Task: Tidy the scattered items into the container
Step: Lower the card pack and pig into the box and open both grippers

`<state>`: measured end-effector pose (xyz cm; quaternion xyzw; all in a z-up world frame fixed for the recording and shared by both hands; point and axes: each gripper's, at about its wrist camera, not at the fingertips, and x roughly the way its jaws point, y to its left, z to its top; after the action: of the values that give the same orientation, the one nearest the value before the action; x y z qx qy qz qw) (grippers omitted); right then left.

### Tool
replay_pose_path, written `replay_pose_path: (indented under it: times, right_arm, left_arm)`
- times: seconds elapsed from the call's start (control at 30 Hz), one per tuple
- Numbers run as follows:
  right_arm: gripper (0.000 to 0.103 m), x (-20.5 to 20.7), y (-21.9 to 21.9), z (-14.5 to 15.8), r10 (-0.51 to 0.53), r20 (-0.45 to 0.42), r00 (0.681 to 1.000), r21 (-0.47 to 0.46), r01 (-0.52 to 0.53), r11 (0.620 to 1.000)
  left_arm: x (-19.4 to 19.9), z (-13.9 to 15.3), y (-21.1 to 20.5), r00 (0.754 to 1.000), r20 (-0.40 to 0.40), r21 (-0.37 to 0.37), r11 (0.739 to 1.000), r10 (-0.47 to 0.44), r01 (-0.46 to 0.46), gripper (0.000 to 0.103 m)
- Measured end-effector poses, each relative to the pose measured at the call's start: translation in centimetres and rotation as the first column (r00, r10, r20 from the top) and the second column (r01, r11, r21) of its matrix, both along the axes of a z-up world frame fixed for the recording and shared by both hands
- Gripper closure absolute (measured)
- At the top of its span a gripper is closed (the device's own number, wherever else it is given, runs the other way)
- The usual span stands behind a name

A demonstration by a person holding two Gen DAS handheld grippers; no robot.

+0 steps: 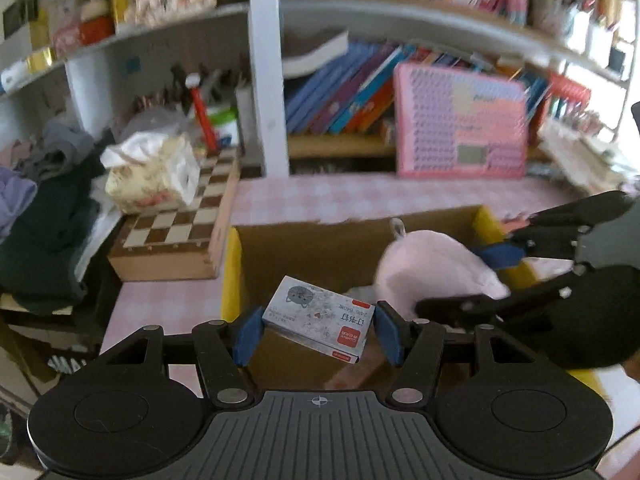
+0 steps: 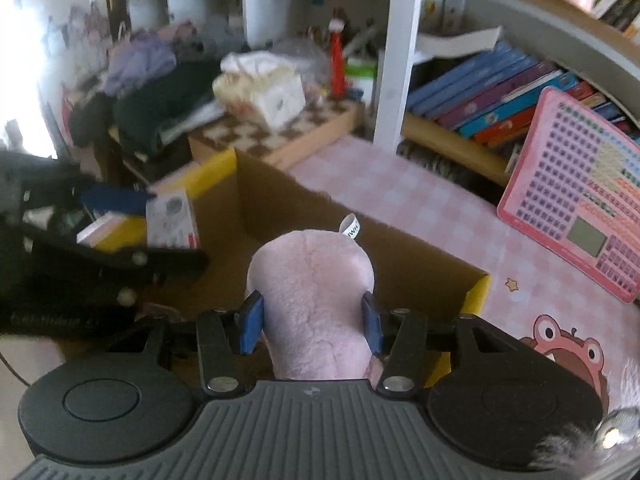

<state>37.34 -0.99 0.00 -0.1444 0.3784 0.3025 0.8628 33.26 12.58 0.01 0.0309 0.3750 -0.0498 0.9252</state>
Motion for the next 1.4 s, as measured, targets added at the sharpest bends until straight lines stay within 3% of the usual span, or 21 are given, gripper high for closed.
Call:
replay_pose_path:
  times: [0.13,0.4,0.5,0.57,0.7,1.4]
  right_arm:
    - [0.054,1.2,0.5,-1.3,0.030,-0.019,0.999,-0.024,-0.031,0.999]
    - [0.046,1.4,1.4,-1.3,0.097,0.007,0.995,-0.017,-0.097,0.995]
    - [0.037,1.2,1.1,-1.0,0.102,0.015,0.995,0.004,-0.102,0.995]
    - [0.026,1.0,0.7,-0.6,0.101,0.020,0.995,0.025,-0.102,0.995]
    - [0.020,0.1,0.2,0.3,0.108,0.039,0.993,0.056,-0.110,0.992]
    - [0.019,-7.6,-1.1,3.6,0.066,0.138,0.988,0.064,-0.075,0.995]
  left_arm:
    - [2.3,-1.3,0.3,0.999,-0.055,0.033,0.999,0.003,-0.001,0.044]
    - [4.1,-1.2,0.0,0.998,-0.068,0.008,1.000,-0.010,0.010,0.042]
    - [3.8,-0.7,-0.3,0.998,-0.053,0.009,1.000,-0.021,0.022,0.041]
    - [3.3,-0.4,-0.3,0.999,-0.042,0.002,1.000,-0.029,0.029,0.041]
    - [2.3,0.7,-0.3,0.999,-0.005,-0.005,0.999,-0.040,0.040,0.036]
    - [-7.0,5.3,-0.6,0.988,0.131,-0.027,0.996,-0.076,0.080,0.031]
